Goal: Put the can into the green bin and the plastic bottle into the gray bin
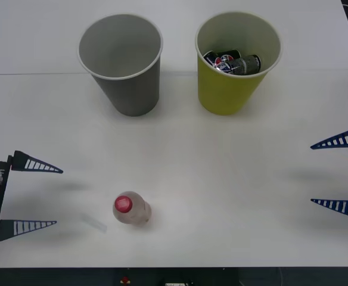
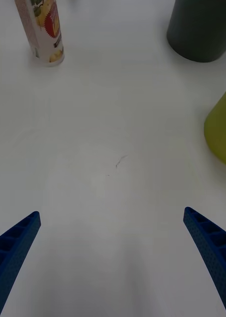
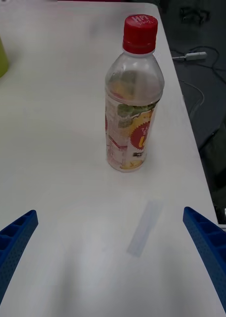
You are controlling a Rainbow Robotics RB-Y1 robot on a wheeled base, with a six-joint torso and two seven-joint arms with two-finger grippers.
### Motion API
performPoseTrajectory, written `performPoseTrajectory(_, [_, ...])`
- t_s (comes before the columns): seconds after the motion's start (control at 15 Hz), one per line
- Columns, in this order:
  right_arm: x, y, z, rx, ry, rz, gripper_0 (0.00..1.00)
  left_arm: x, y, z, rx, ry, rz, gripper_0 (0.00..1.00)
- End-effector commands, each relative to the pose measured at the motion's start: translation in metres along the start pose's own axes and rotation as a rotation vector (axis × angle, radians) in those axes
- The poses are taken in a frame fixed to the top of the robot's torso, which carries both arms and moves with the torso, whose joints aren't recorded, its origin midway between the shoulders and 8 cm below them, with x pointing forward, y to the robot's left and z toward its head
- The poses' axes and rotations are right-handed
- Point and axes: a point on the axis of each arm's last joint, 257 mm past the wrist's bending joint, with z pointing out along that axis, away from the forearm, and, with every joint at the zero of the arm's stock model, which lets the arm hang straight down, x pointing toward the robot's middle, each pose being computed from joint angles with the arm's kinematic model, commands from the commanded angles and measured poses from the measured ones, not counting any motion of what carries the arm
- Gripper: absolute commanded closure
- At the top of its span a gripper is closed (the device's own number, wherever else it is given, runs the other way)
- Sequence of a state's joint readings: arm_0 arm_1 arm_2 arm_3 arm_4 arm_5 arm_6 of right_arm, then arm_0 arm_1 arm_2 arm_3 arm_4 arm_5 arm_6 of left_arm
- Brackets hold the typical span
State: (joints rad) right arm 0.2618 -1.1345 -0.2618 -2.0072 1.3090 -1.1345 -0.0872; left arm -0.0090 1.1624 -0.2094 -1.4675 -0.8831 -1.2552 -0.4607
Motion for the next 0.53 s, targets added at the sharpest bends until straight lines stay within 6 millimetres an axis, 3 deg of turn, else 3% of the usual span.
performPoseTrajectory(0.07, [0.000, 0.000, 0.000, 0.000, 0.000, 0.000, 0.00, 0.002, 0.002, 0.009, 0.005, -0.052, 0.013, 0.00])
performPoseTrajectory(0.33, [0.000, 0.000, 0.000, 0.000, 0.000, 0.000, 0.00, 0.007, 0.001, 0.032, 0.030, -0.114, 0.014, 0.00])
performPoseTrajectory(0.53, [0.000, 0.000, 0.000, 0.000, 0.000, 0.000, 0.00, 0.000, -0.004, 0.050, 0.050, -0.184, 0.013, 0.00])
